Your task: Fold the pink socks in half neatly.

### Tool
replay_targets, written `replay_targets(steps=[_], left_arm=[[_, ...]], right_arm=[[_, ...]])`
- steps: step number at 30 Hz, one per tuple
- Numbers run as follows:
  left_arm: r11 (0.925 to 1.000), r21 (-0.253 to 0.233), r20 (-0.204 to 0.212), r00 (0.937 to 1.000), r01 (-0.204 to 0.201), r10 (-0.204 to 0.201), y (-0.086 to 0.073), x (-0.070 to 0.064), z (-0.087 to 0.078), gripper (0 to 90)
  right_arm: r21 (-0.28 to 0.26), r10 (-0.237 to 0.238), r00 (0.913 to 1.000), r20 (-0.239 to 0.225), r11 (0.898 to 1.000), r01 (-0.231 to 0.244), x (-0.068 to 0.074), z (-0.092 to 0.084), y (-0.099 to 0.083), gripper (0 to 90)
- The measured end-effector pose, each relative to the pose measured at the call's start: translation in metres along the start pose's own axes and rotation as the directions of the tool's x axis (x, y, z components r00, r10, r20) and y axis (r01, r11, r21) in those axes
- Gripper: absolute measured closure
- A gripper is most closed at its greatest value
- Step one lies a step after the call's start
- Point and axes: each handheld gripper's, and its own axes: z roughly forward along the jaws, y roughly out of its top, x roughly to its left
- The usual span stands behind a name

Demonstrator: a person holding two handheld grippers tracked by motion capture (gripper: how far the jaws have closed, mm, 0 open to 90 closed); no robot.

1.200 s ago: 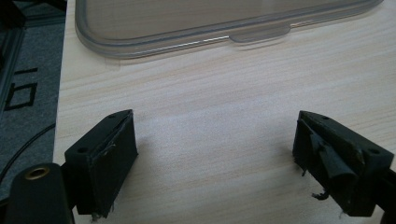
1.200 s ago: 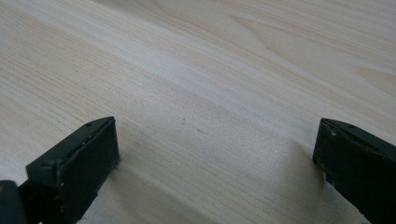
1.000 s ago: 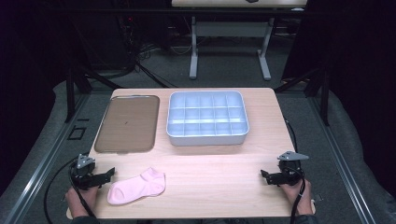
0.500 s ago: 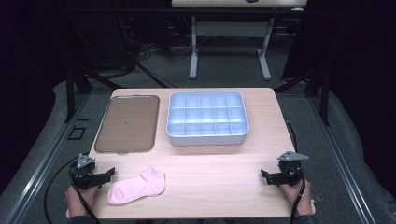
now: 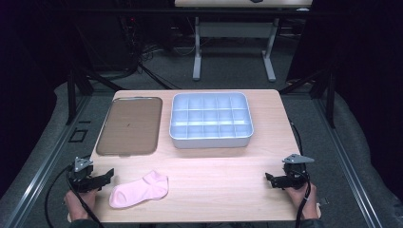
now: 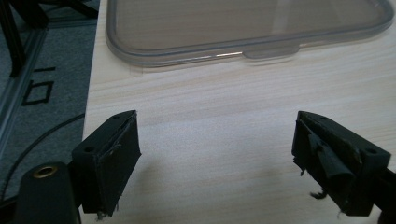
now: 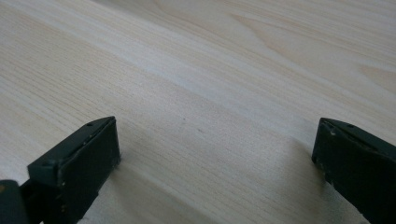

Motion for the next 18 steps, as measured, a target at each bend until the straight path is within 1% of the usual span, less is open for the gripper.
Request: replay_targets(steps=[3, 4, 5, 6, 7, 8, 12, 15, 18], left_arm=[[0.9999, 0.003, 0.011, 0.9999, 0.01, -0.01, 0.006, -0.002, -0.012, 10.5], [0.9999, -0.001, 0.011, 0.9999, 0.011, -0.011, 0.008, -0.003, -0.017, 7.6], [0.9999, -0.001, 0.011, 0.9999, 0.011, -0.011, 0.008, -0.003, -0.017, 4.3], [0.9998, -0.001, 0.038, 0.999, 0.021, -0.021, 0.012, -0.008, -0.024, 0.8], [0.9998, -0.001, 0.038, 0.999, 0.021, -0.021, 0.012, -0.008, -0.024, 0.2], [0.9999, -0.007, 0.063, 0.9979, 0.015, -0.014, 0.015, -0.016, -0.03, 0.1], [0.9996, -0.007, 0.091, 0.9955, -0.026, 0.027, 0.02, -0.037, -0.039, 0.1], [0.9984, -0.012, 0.094, 0.994, -0.056, 0.057, 0.024, -0.054, -0.047, 0.1], [0.996, -0.008, 0.106, 0.9904, -0.088, 0.089, 0.026, -0.074, -0.053, 0.1]], right_arm=[[0.0, 0.0, 1.0, 0.0, 1.0, 0.0, 0.0, 0.0, 0.0, 0.0], [0.001, 0.0, 1.0, 0.0, 1.0, 0.0, 0.0, 0.0, 0.0, 0.0], [0.001, 0.0, 1.0, 0.0, 1.0, 0.0, 0.0, 0.0, 0.0, 0.0], [0.0, 0.001, 1.0, 0.0, 1.0, -0.001, 0.0, 0.0, 0.0, 0.1], [0.0, 0.0, 1.0, 0.0, 1.0, 0.0, 0.0, 0.0, 0.0, 0.1], [0.0, 0.001, 1.0, -0.001, 1.0, -0.001, 0.0, 0.0, 0.0, 0.1], [0.0, 0.001, 1.0, 0.0, 1.0, -0.001, 0.0, 0.0, 0.0, 0.0], [0.0, 0.0, 1.0, 0.0, 1.0, 0.0, 0.0, 0.0, 0.0, 0.1], [0.0, 0.0, 1.0, 0.0, 1.0, 0.0, 0.0, 0.0, 0.0, 0.1]])
